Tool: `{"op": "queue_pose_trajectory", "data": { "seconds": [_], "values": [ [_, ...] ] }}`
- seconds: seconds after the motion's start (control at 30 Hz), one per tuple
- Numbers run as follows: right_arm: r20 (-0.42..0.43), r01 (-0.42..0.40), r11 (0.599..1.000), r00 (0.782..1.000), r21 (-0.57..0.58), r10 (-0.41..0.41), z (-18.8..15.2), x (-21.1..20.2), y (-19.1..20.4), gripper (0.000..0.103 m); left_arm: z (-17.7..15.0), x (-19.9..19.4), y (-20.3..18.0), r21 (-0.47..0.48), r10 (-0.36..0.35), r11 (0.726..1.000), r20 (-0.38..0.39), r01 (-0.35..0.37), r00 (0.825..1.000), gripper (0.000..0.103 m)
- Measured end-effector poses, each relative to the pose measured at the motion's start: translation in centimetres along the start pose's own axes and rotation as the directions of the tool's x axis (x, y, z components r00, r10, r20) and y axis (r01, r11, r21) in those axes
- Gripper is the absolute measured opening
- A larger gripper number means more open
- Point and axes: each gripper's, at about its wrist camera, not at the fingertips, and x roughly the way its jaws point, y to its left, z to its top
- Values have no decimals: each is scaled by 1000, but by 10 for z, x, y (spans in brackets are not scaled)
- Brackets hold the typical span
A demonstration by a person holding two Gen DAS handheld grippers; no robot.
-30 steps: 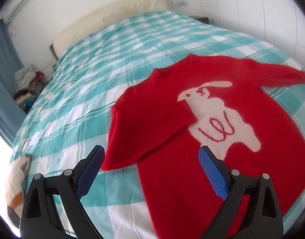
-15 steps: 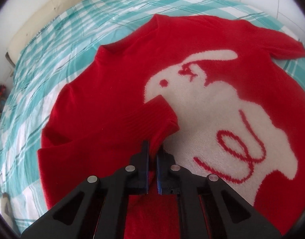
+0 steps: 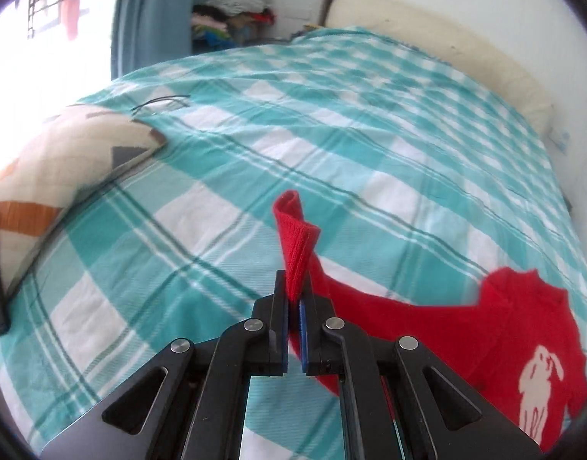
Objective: Fold small clothes
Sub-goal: 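Grasp the other sleeve cuff with the left gripper and lift it, then lay the sleeve out straight and open the left gripper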
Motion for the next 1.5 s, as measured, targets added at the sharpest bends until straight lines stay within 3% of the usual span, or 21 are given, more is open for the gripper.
{"op": "queue_pose_trajectory", "data": {
  "seconds": [0.1, 0.27, 0.47, 0.8, 0.87, 0.9, 0.93, 0.97, 1.0, 1.03, 1.1, 1.2, 1.3, 1.4, 1.5],
  "values": [
    [-5, 11, 1000, 1000, -20, -11, -3, 1, 4, 57, -13, 19, 42, -84, 86, 993, -26, -88, 996, 3],
    [-17, 36, 998, 999, -53, -37, -6, 6, 9, 57, -42, 46, 74, -192, 105, 973, -109, -124, 988, 3],
    [-25, 46, 996, 999, -78, -48, -9, 9, 13, 57, -52, 54, 90, -237, 67, 966, -152, -102, 986, 3],
    [-31, 50, 998, 998, -39, -51, -8, 8, 4, 57, -54, 52, 89, -224, 59, 971, -137, -89, 989, 9],
    [-28, 53, 998, 998, -39, -54, -8, 6, 4, 57, -53, 50, 87, -210, 47, 975, -130, -74, 990, 16],
    [-25, 56, 998, 998, -40, -57, -8, 6, 4, 57, -53, 48, 85, -202, 37, 977, -128, -63, 991, 31],
    [-23, 61, 997, 998, -43, -62, -8, 5, 5, 57, -53, 45, 84, -194, 22, 980, -126, -47, 992, 55],
    [-20, 65, 997, 998, -45, -66, -8, 5, 5, 59, -52, 41, 81, -183, 20, 982, -123, -42, 992, 68],
    [-18, 70, 997, 997, -45, -71, -8, 5, 5, 65, -52, 35, 78, -174, 39, 983, -114, -59, 993, 88],
    [-16, 74, 996, 997, -42, -74, -8, 4, 5, 72, -51, 28, 76, -165, 68, 983, -98, -84, 993, 93],
    [-8, 80, 996, 997, -35, -81, -7, 3, 4, 73, -50, 16, 68, -147, 65, 986, -80, -77, 995, 93],
    [0, 83, 996, 997, -29, -83, -6, 1, 2, 73, -57, -9, 47, -110, -7, 994, -49, 2, 999, 93],
    [7, 79, 996, 997, -29, -79, -5, -1, 2, 74, -75, -34, 5, 23, -78, 997, -20, 79, 997, 95],
    [15, 69, 997, 998, -40, -69, -5, -2, 4, 74, -99, -49, -40, 148, -154, 977, -28, 157, 988, 97],
    [36, 60, 996, 998, -60, -58, -5, -7, 9, 74, -119, -43, -73, 201, -219, 952, -81, 232, 972, 97]
  ]
}}
